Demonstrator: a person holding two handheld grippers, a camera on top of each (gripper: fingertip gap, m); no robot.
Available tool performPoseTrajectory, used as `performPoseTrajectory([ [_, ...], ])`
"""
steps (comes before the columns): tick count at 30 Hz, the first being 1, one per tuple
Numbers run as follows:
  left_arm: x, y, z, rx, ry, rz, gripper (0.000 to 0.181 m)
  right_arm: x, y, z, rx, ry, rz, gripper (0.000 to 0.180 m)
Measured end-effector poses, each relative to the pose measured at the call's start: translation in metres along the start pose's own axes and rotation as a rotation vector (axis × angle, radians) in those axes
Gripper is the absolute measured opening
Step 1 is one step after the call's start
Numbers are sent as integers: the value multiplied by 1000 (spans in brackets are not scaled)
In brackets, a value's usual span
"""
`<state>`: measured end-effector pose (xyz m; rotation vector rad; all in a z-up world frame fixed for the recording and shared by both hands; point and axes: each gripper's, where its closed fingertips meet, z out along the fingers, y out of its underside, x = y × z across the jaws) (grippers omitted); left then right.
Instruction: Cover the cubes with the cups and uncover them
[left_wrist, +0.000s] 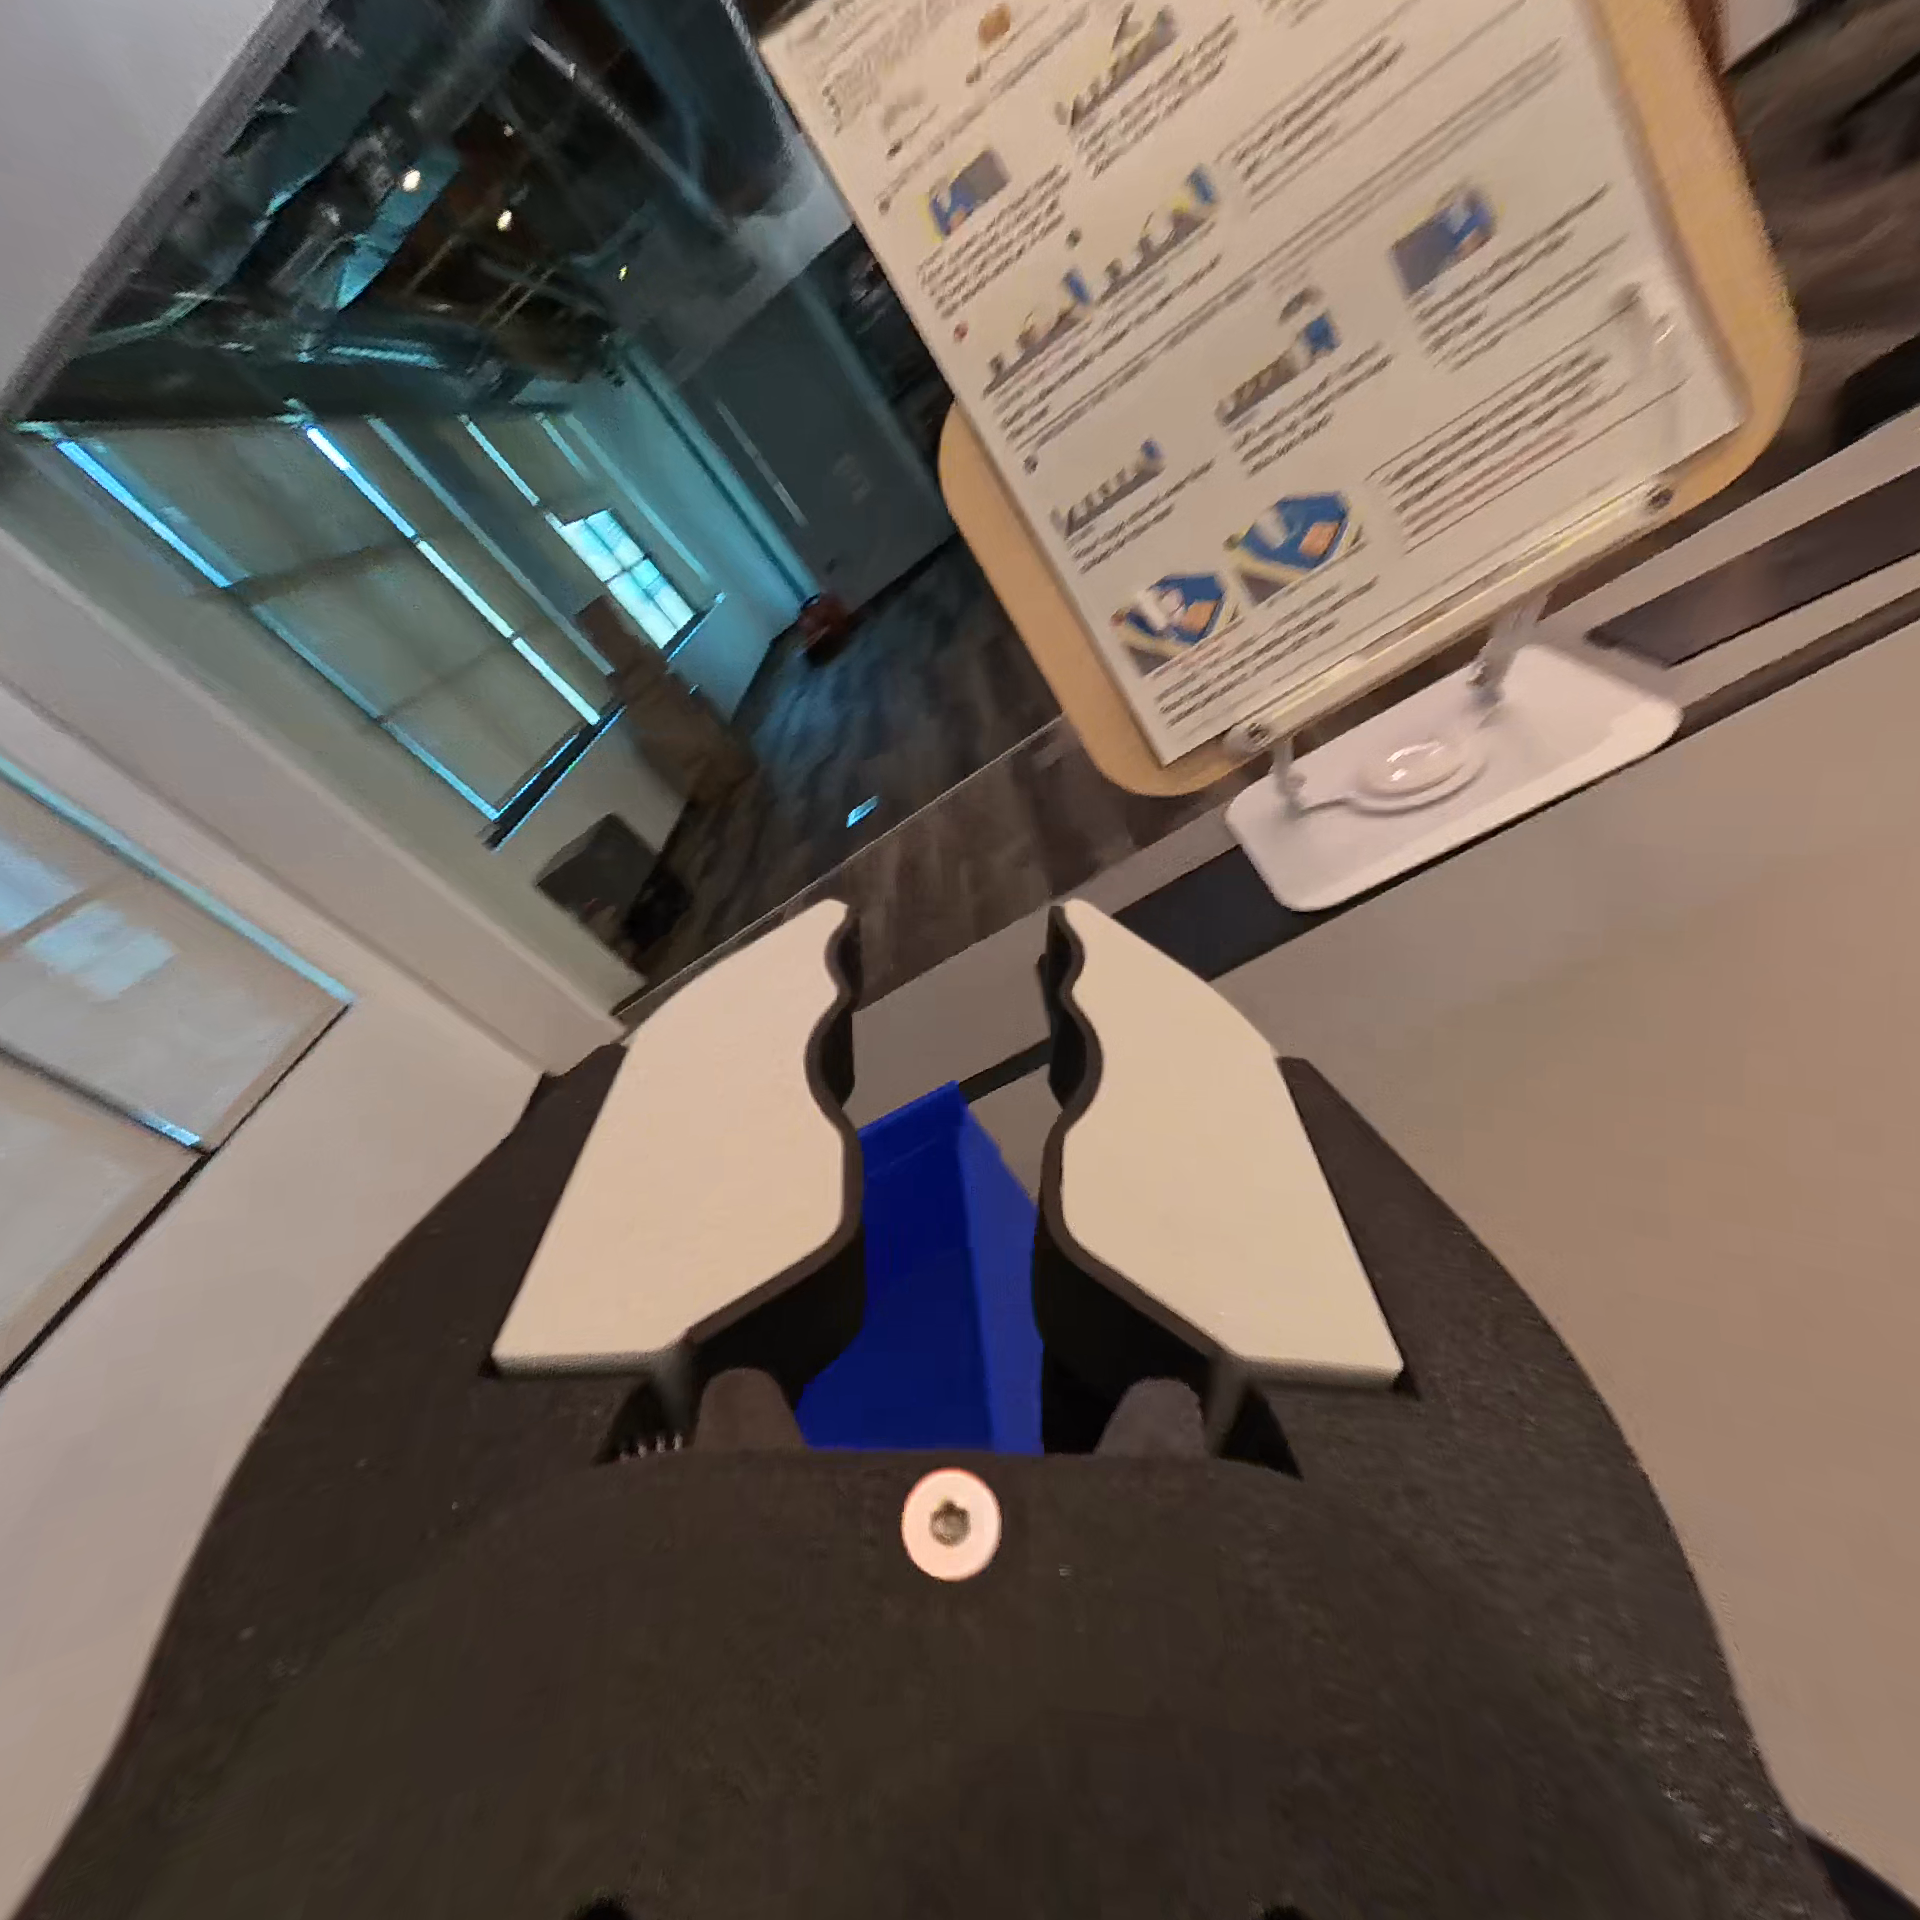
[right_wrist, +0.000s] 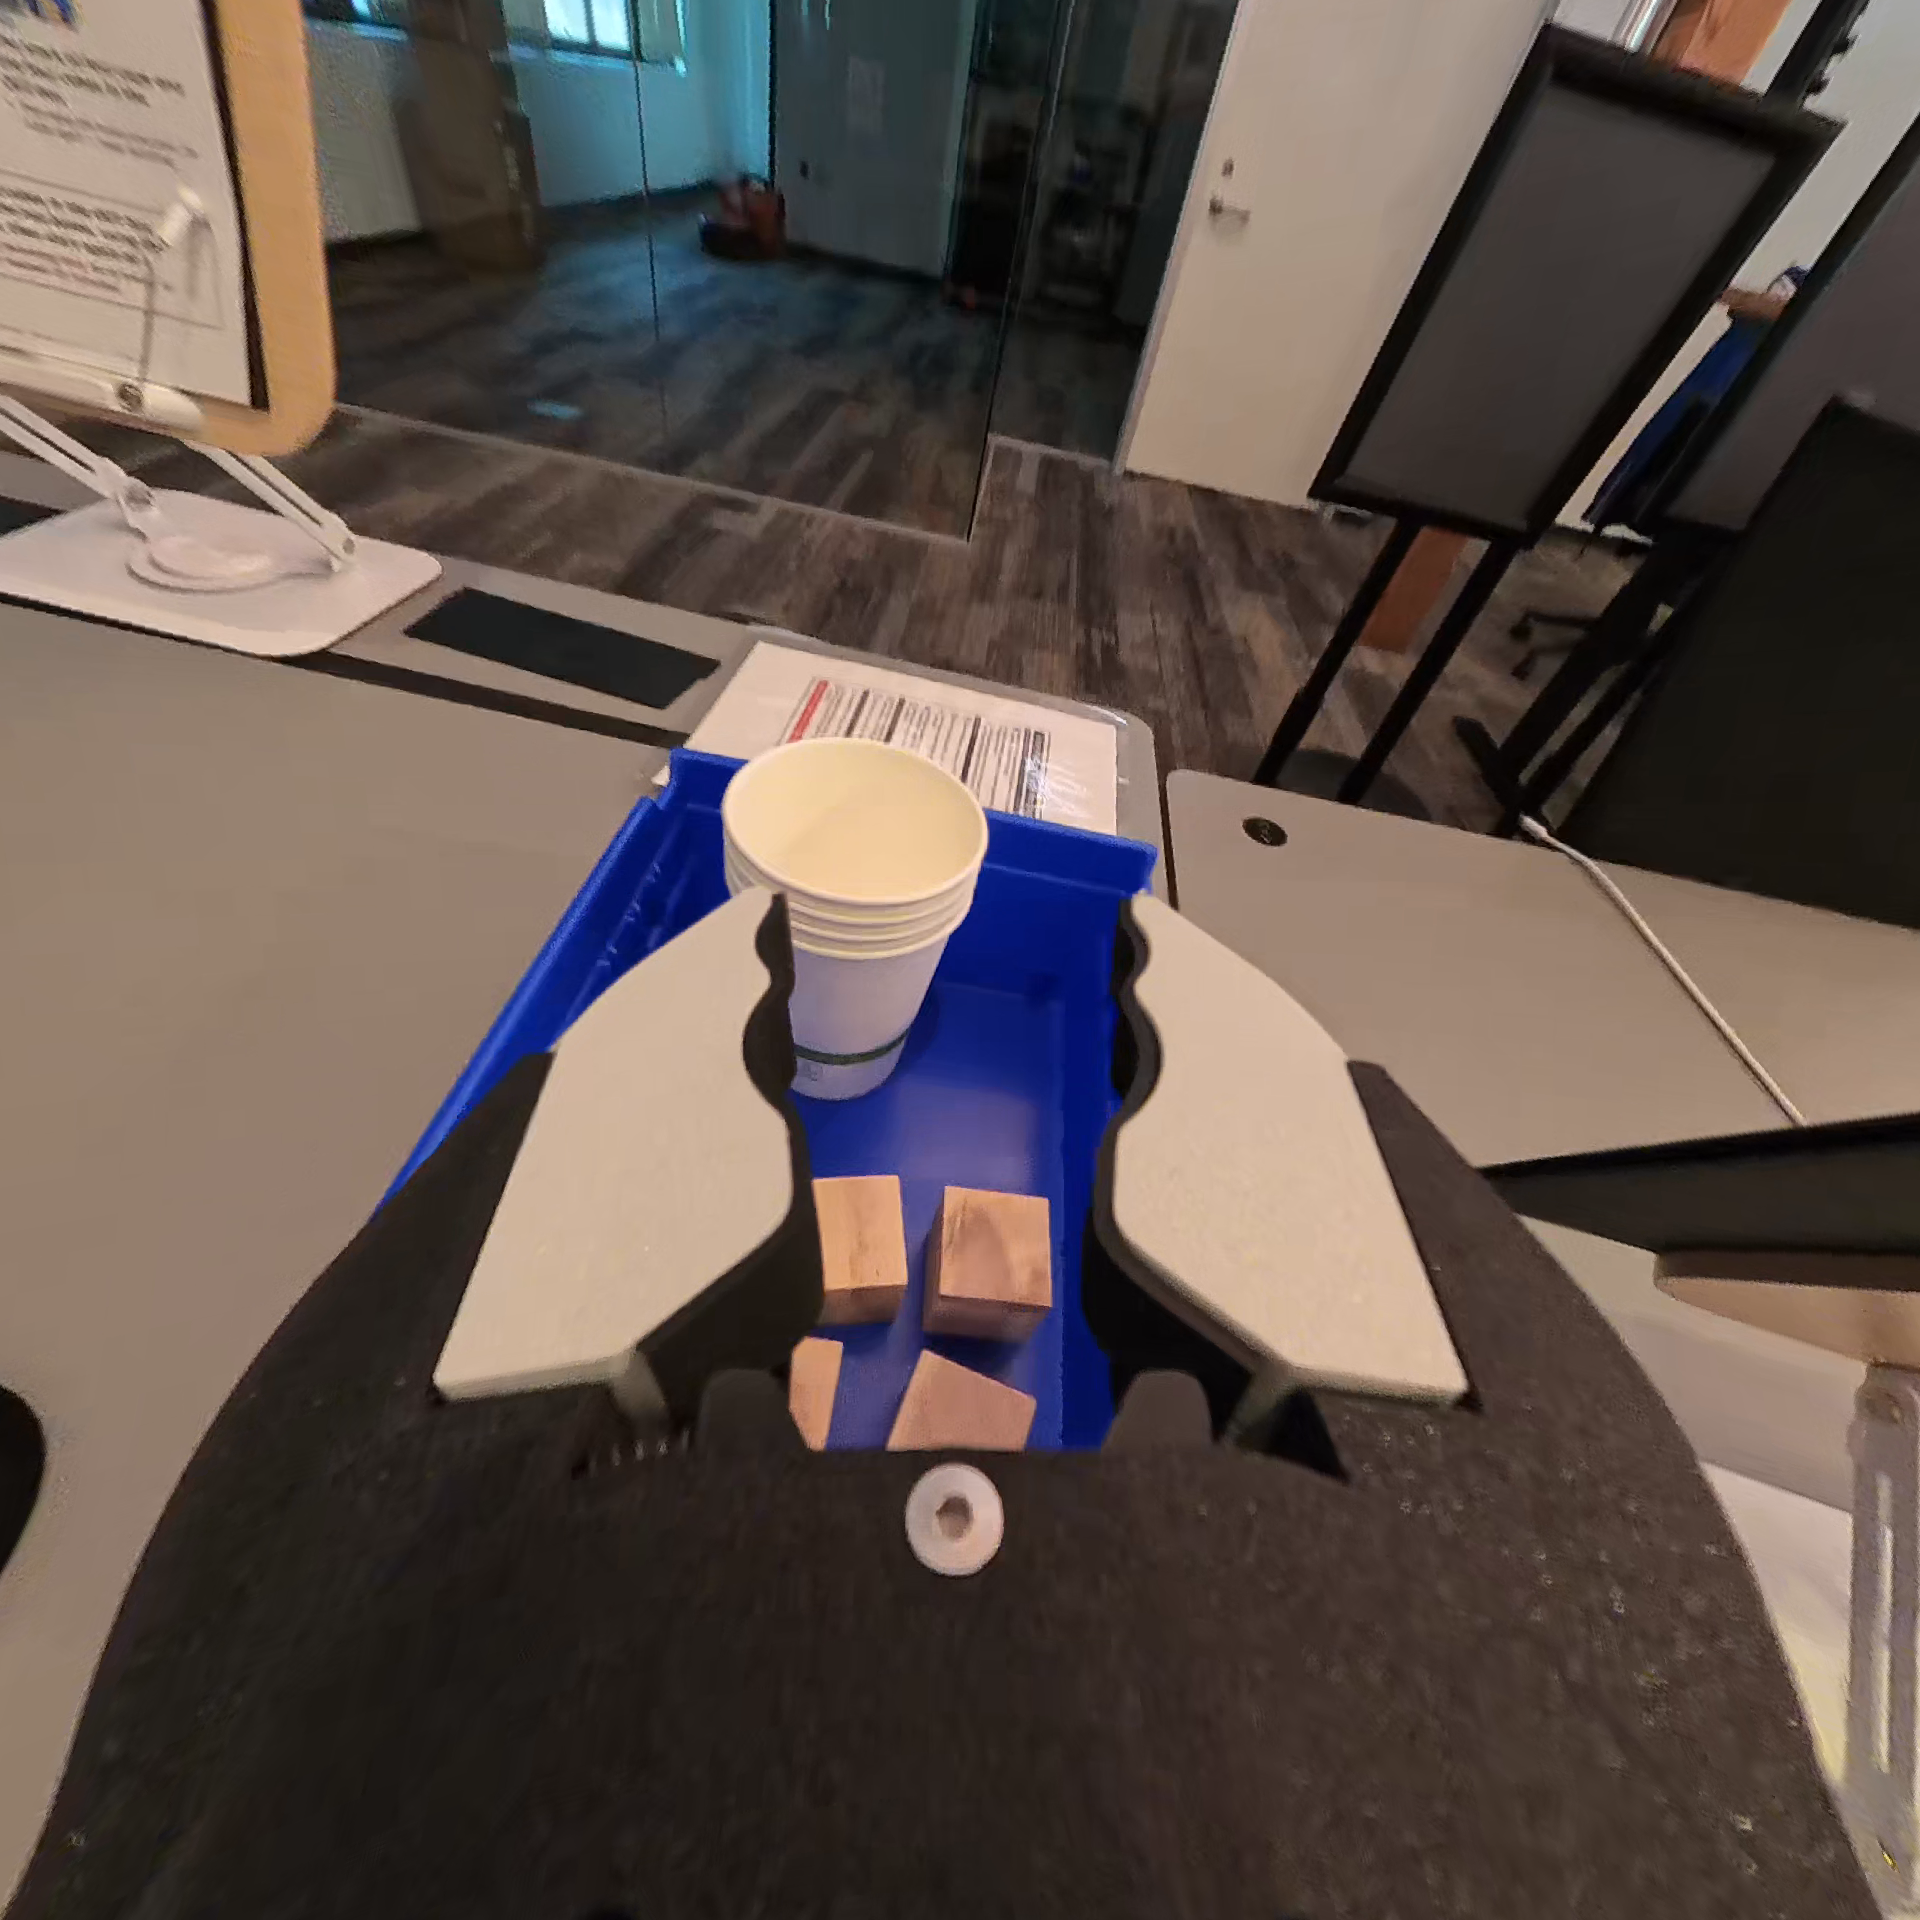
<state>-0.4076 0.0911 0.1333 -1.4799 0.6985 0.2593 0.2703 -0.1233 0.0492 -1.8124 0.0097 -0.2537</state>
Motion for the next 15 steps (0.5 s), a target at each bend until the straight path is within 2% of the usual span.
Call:
performPoseTrajectory([
  [5,0,27,-4,-119,13,21,43,19,6,0,-59,72,25,61],
  [9,-6,59,-9,-278,8,75,57,40,29,-1,-258,145,-48,68],
  [12,-16,69,-16,-315,-30,114,58,61,43,-7,-402,228,-132,72],
  [15,-22,75,-23,-349,-44,138,60,68,56,-9,-499,219,-133,72],
])
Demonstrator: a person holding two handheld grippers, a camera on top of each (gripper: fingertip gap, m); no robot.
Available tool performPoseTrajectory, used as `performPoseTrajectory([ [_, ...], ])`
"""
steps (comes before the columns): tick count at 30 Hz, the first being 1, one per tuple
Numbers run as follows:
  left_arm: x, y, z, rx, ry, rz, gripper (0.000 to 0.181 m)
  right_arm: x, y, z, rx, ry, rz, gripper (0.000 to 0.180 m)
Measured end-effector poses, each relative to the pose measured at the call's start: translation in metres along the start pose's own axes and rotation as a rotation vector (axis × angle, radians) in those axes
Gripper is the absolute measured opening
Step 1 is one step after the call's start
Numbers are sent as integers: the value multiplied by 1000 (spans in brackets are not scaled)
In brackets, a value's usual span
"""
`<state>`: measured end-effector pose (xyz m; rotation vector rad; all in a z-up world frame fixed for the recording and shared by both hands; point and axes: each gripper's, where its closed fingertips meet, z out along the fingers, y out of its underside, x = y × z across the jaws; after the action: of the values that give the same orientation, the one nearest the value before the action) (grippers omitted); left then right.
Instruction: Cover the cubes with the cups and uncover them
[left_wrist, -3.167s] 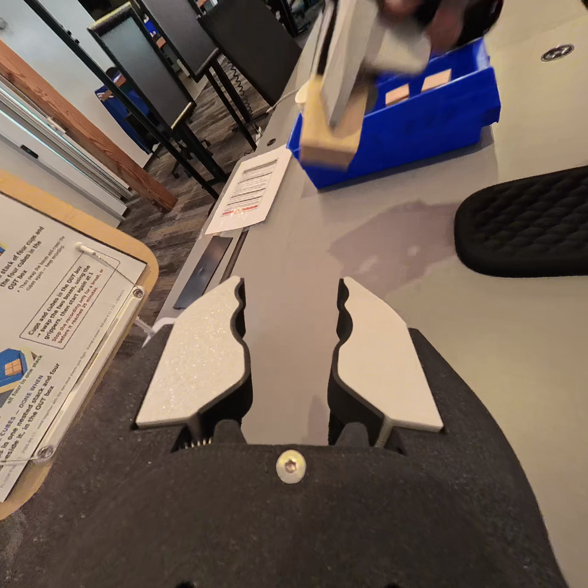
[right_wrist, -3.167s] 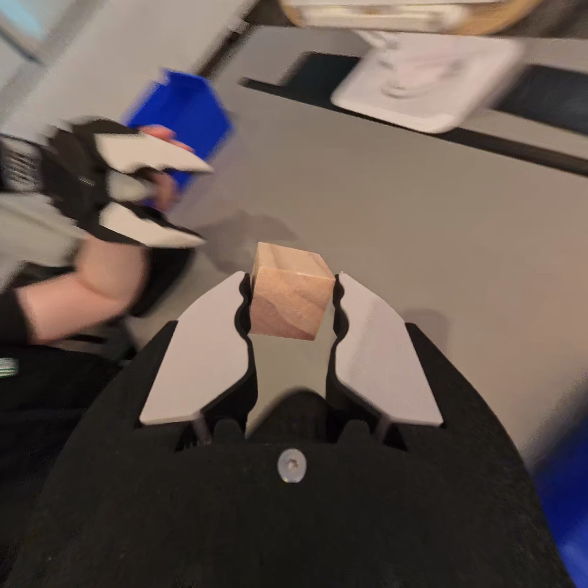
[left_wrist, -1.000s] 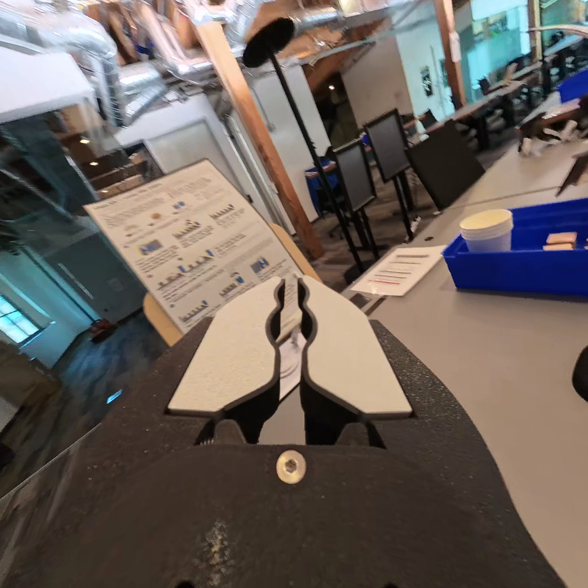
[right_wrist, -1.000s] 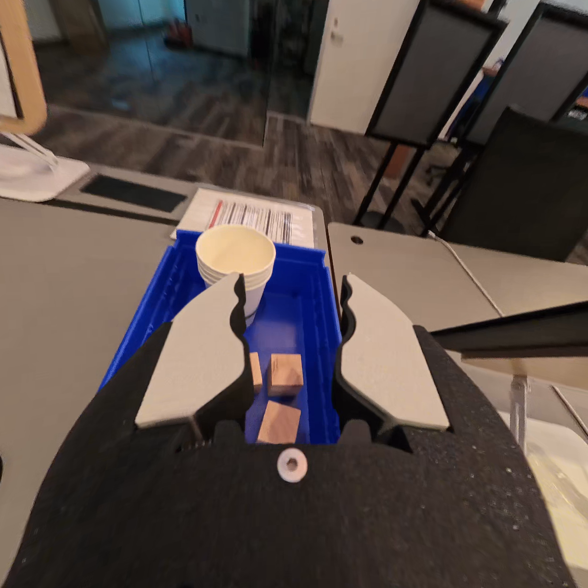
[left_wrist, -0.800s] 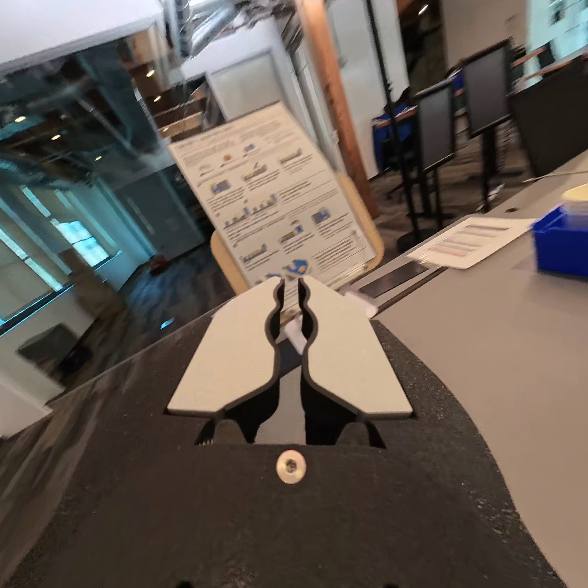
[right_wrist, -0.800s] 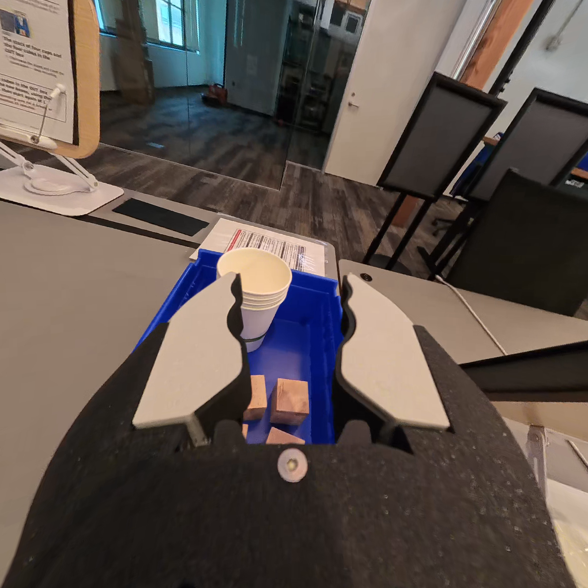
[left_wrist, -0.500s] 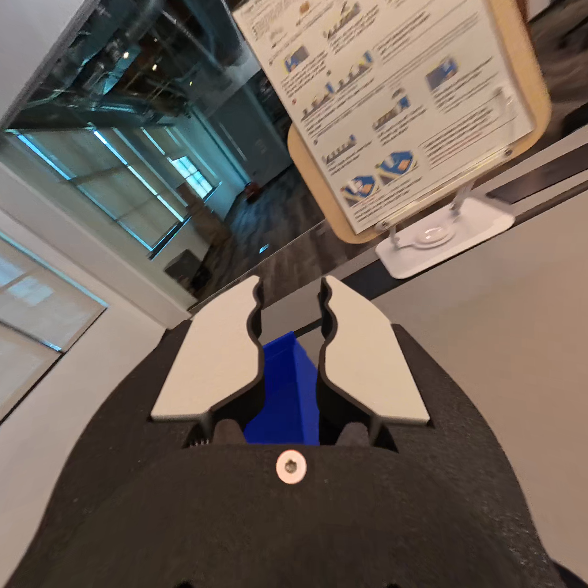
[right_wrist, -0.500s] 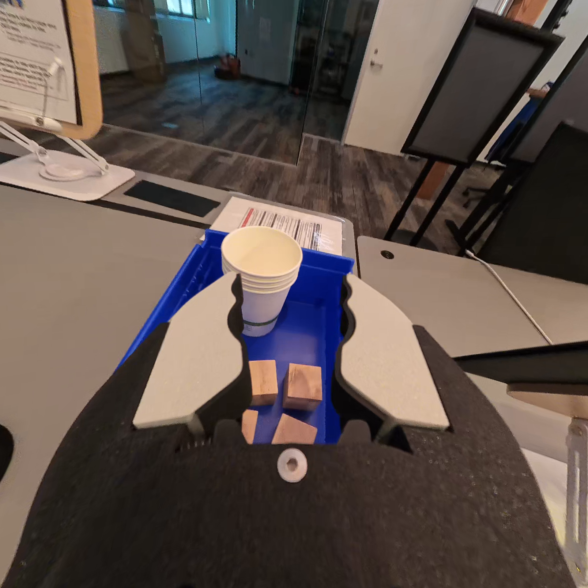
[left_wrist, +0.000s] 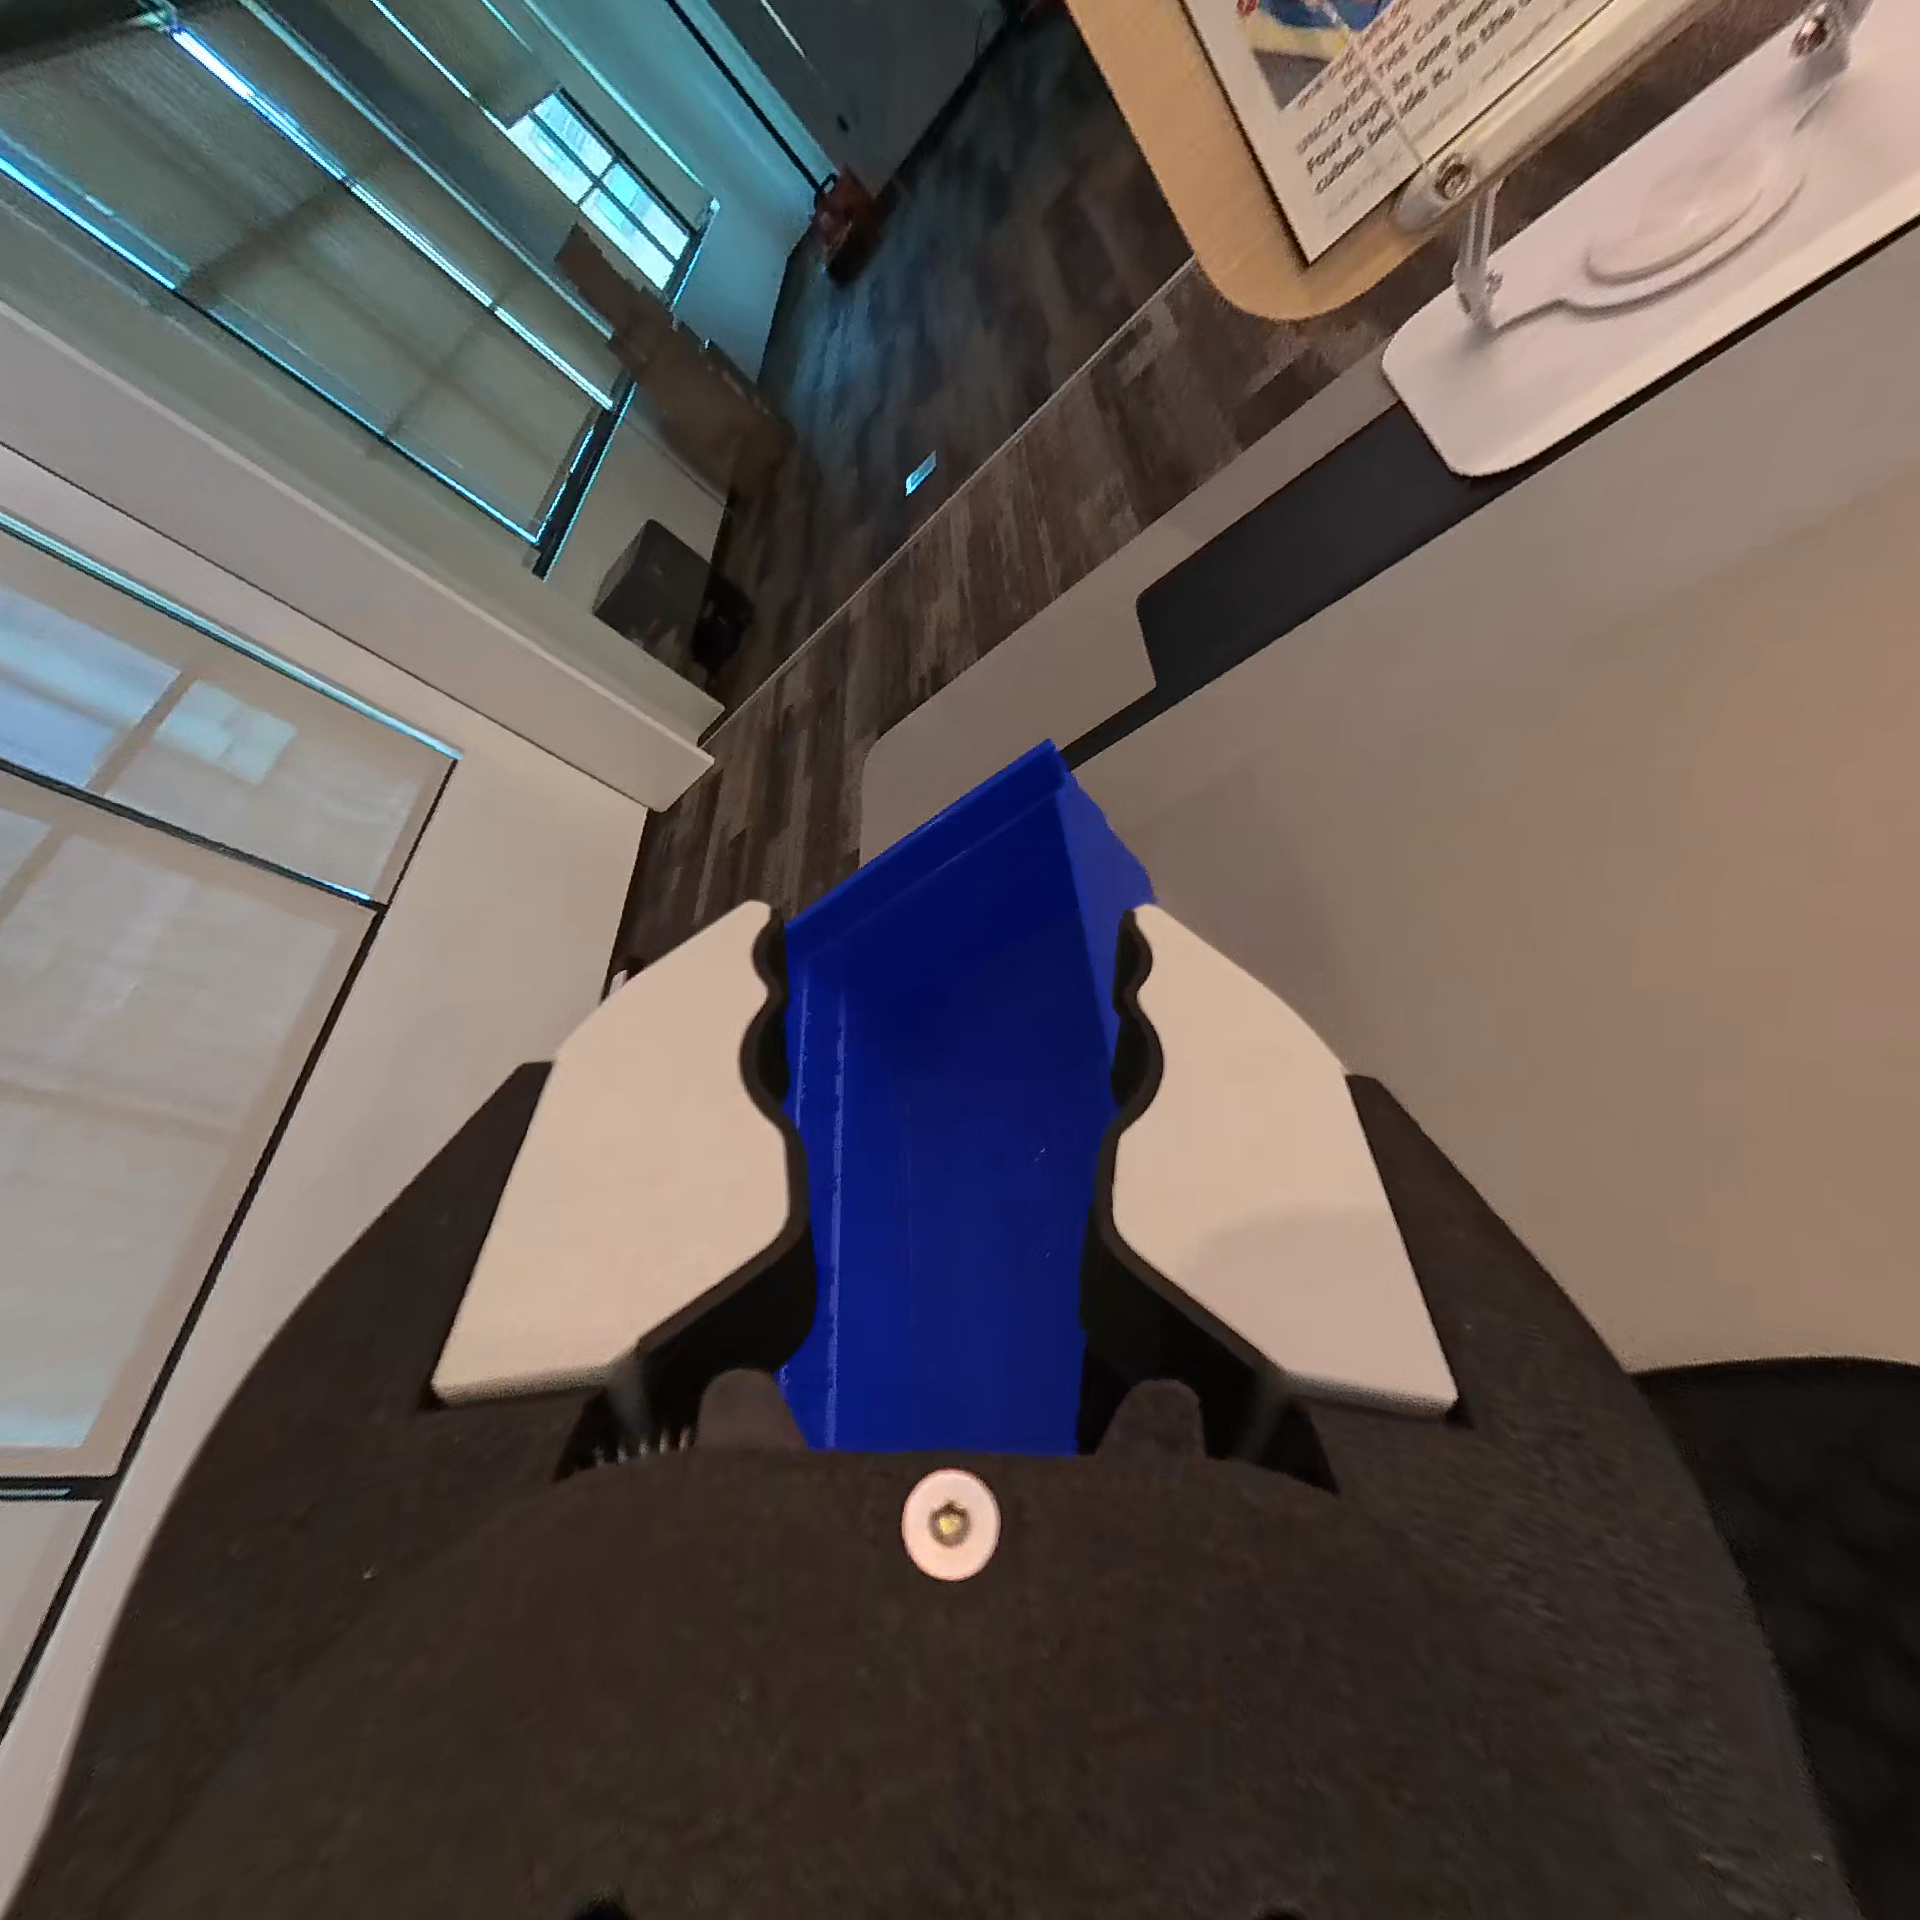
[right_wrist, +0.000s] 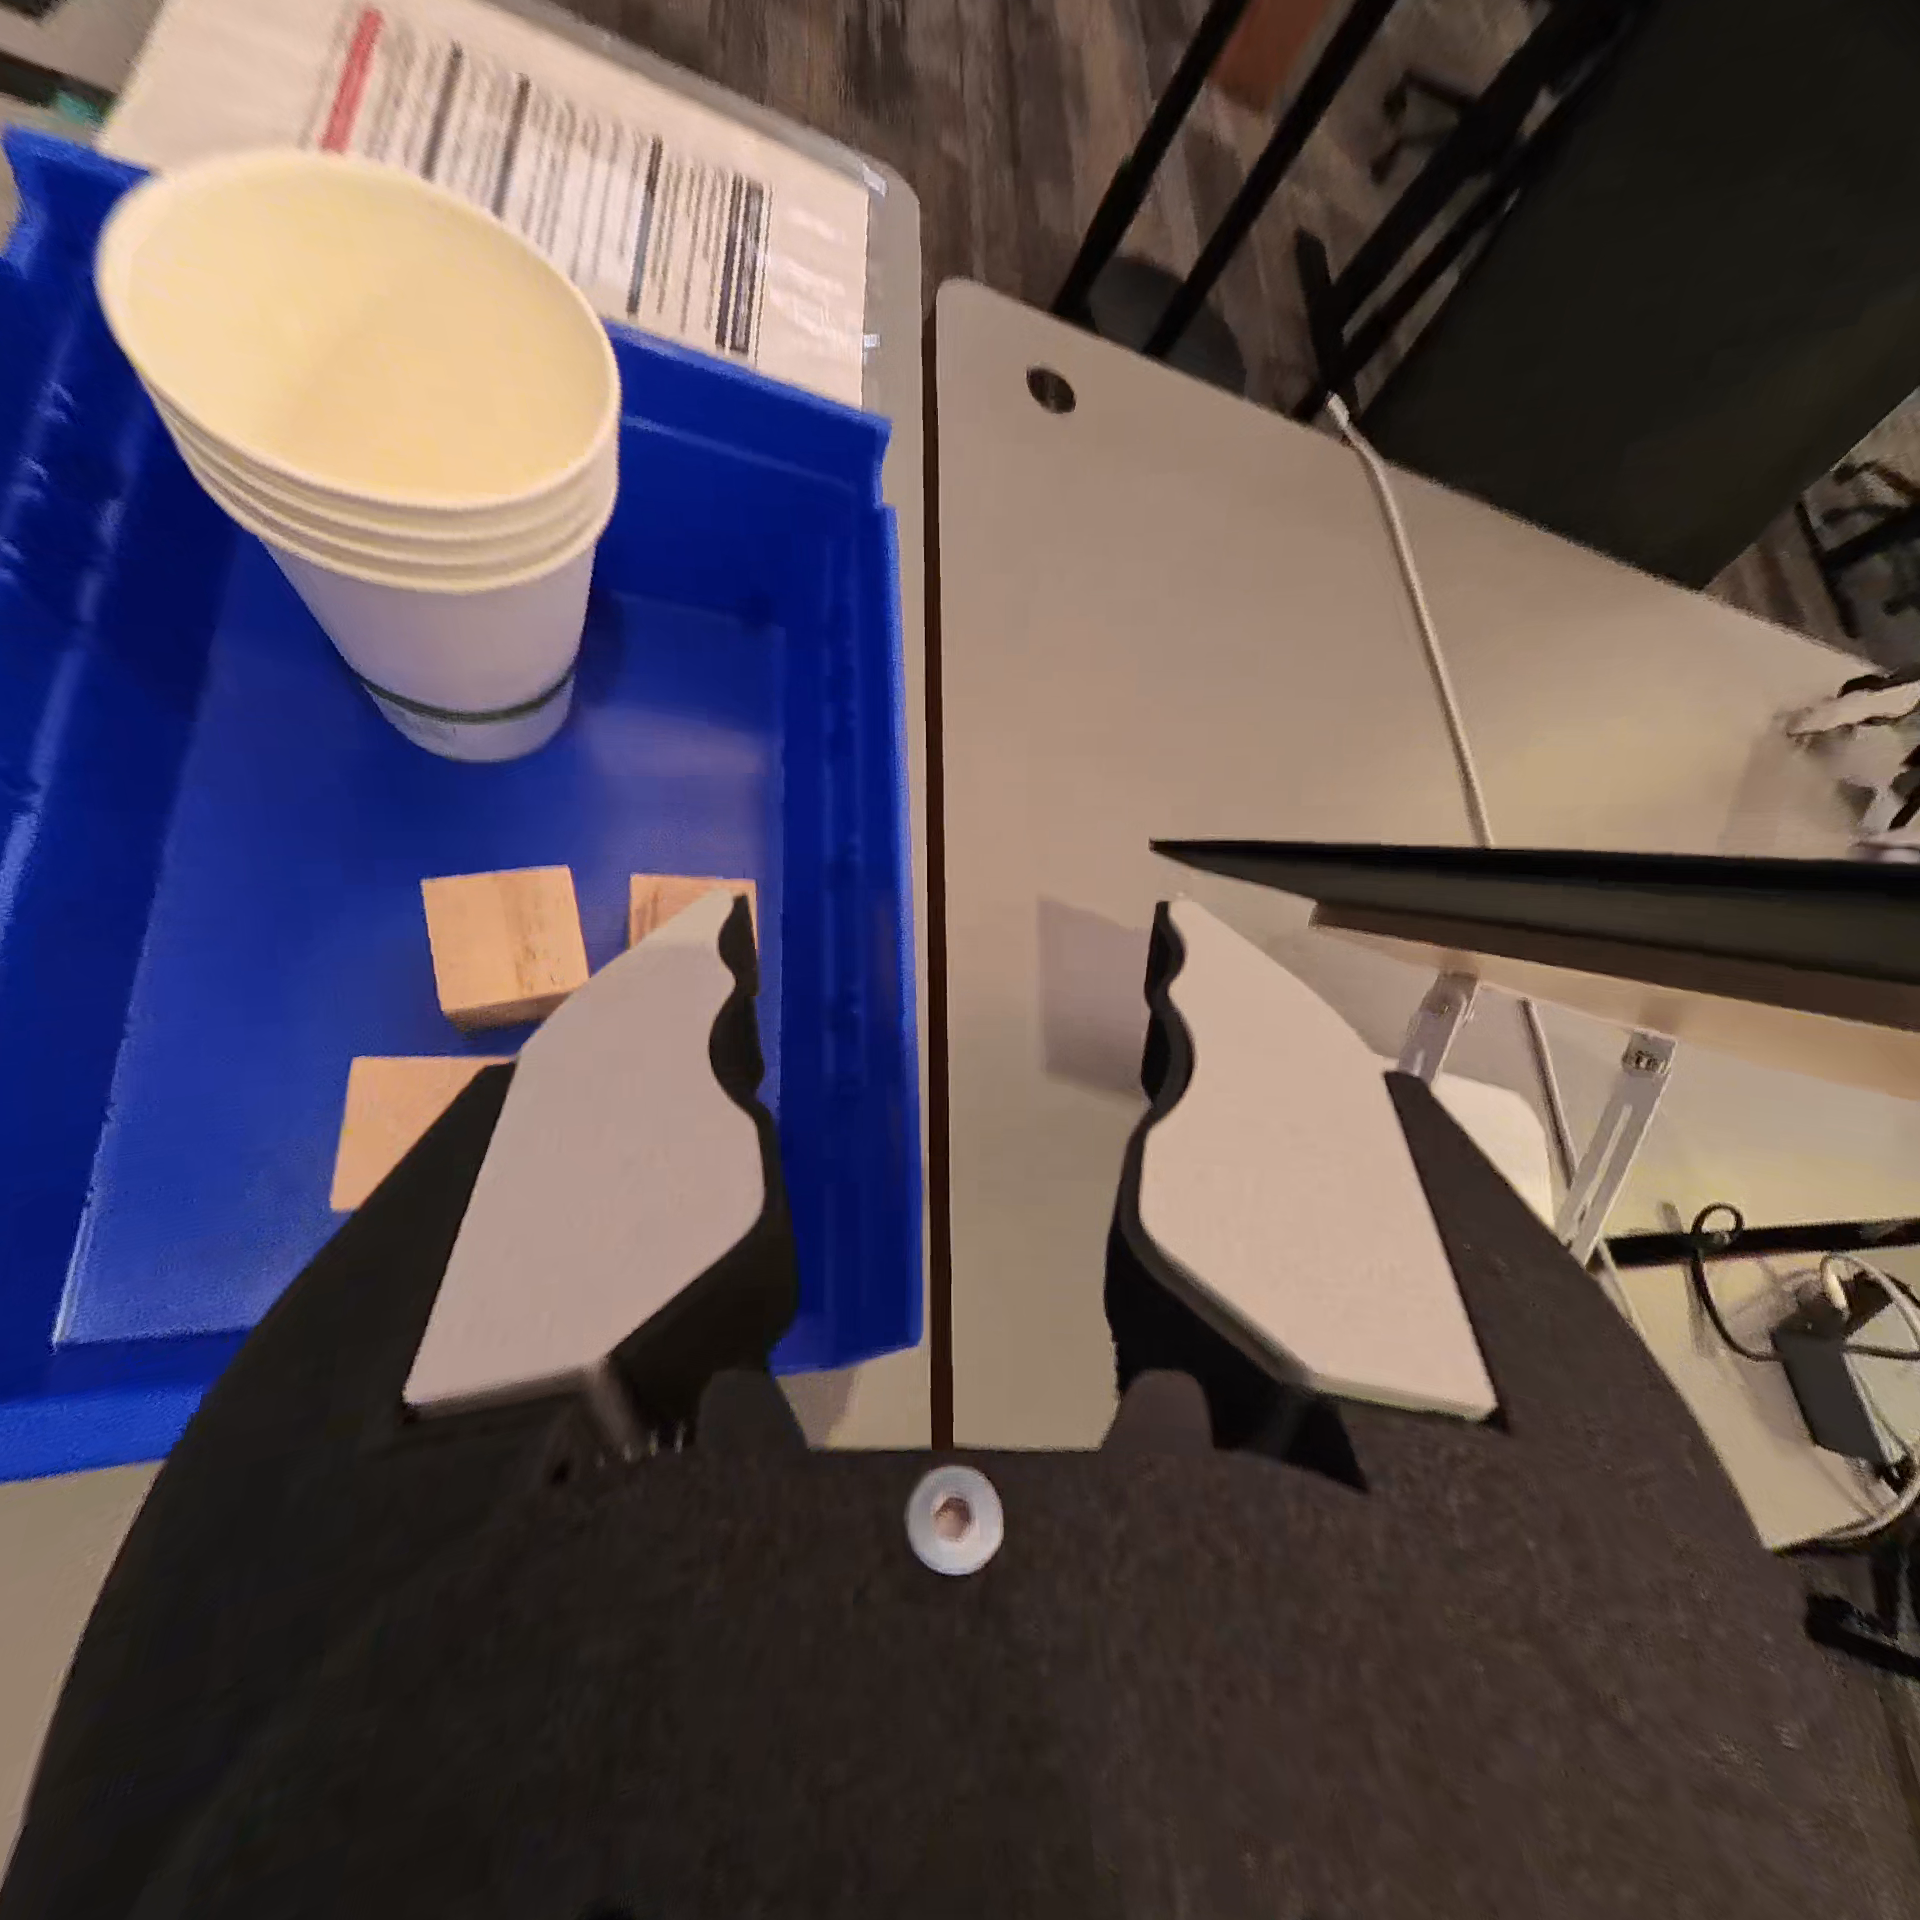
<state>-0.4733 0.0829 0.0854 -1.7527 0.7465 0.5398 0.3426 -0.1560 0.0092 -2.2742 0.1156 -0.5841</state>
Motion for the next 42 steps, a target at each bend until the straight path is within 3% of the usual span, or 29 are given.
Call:
performPoseTrajectory([
  [4,-3,13,-1,-59,4,-7,61,7,23,12,-157,-32,0,63],
  [7,2,36,7,-179,55,-72,60,9,37,23,-236,-69,60,67],
  [15,46,98,40,-472,475,-395,56,8,52,41,-360,-121,117,82],
  [17,50,112,49,-512,463,-391,53,4,52,46,-373,-134,127,82],
  [19,60,124,55,-561,475,-393,63,1,55,51,-395,-136,127,82],
  [22,72,139,66,-603,461,-354,59,-2,62,59,-445,-122,104,82],
  [25,82,153,76,-653,438,-295,50,-4,69,63,-481,-112,85,75],
  [29,90,164,87,-704,396,-206,25,-8,78,69,-506,-135,91,71],
  [31,96,162,91,-705,406,-200,11,-11,82,73,-518,-160,102,68],
  [36,99,157,93,-730,421,-172,10,-22,83,83,-519,-236,120,50],
  [42,111,146,89,-715,446,-155,10,-27,77,96,-542,-256,119,46],
])
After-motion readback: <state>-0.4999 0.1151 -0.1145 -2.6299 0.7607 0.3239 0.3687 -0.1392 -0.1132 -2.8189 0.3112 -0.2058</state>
